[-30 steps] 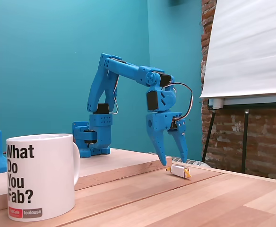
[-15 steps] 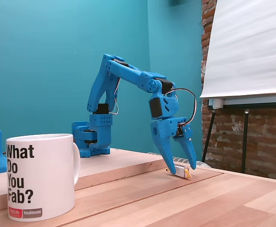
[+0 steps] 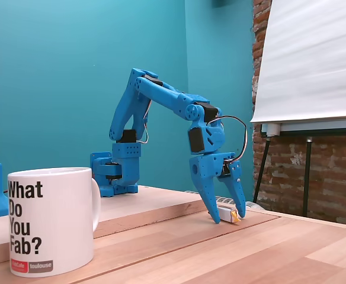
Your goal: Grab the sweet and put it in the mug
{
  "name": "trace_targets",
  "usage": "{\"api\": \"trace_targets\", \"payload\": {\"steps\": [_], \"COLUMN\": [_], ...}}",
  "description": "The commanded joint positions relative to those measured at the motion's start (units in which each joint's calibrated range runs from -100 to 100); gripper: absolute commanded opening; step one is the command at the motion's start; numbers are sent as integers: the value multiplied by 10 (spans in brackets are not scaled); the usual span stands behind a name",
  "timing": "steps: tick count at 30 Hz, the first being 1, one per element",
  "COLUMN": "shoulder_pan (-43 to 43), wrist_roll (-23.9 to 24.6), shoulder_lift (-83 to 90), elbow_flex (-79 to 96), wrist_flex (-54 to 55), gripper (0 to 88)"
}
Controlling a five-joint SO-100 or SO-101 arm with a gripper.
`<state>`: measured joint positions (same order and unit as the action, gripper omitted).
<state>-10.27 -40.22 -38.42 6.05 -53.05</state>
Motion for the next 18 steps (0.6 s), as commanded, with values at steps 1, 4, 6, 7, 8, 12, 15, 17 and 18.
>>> {"api": "trace_targets", "payload": {"steps": [1,4,6,7,8,12,15,17,18], "shoulder_pan": [1,1,1,1,1,1,1,1,1], "wrist_roll": [3,4,4,5,5,6,6,6,6], "shoulder_lift": [2,2,2,2,2,4,9,13,17], "elbow_flex": [-26,-26,-26,-26,-26,-26,-26,-27,-27], "wrist_flex": [6,6,6,6,6,6,6,5,5], "gripper": [212,128,59,24,0,0,0,0,0]}}
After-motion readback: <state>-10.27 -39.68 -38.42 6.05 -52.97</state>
